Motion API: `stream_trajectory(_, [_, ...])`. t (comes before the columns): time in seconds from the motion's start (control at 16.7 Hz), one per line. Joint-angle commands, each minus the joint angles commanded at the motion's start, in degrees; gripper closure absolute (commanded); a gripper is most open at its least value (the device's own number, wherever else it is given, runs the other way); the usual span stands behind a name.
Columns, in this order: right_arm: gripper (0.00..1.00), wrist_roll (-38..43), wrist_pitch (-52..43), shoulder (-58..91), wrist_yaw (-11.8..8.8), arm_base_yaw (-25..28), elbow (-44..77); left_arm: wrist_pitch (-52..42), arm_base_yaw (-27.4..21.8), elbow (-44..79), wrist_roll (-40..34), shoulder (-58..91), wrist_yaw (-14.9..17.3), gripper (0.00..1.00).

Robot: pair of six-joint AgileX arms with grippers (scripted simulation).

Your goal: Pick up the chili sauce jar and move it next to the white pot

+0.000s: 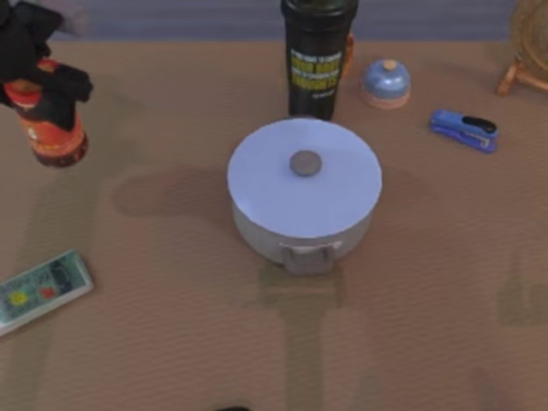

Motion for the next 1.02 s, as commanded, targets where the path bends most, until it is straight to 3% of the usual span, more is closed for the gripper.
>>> stream_trajectory(0.54, [0.00, 0.00, 0.00, 0.00, 0.00, 0.00, 0.00, 12.14, -13.14, -15.77, -37.70, -6.06, -7.51, 1.00])
stream_trajectory(0.72, [0.00, 0.00, 0.00, 0.00, 0.00, 0.00, 0.00, 14.23, -15.59, -19.13, -42.91, -7.10, -8.83, 1.00])
stream_trajectory(1.02, [0.00, 0.00, 0.00, 0.00, 0.00, 0.00, 0.00, 14.34, -15.60, -19.44, -43.32, -6.96, -8.89, 1.00])
